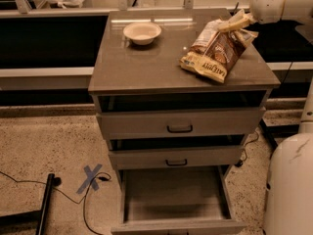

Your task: Pick brown chip bag from top drawer and place on counter

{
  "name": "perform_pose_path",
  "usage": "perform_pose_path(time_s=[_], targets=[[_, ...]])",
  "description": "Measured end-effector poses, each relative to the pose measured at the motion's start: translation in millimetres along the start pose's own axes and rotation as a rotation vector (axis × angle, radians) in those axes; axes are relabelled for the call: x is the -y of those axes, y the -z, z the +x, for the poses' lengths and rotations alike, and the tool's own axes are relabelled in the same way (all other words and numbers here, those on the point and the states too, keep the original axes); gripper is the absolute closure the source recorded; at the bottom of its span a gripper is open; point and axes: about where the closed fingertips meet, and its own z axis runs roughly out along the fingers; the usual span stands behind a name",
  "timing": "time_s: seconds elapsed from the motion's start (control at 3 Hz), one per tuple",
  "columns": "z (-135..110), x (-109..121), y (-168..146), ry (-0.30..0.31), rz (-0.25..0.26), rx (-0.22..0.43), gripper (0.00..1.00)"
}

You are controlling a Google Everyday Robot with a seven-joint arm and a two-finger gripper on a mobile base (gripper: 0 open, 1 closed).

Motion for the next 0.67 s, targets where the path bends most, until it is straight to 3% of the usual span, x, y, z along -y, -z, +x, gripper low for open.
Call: perform_pose_path(time_s=[0.67], targets=[[-0.1, -0.2, -2.2, -0.001, -0.001, 0.002, 0.00]])
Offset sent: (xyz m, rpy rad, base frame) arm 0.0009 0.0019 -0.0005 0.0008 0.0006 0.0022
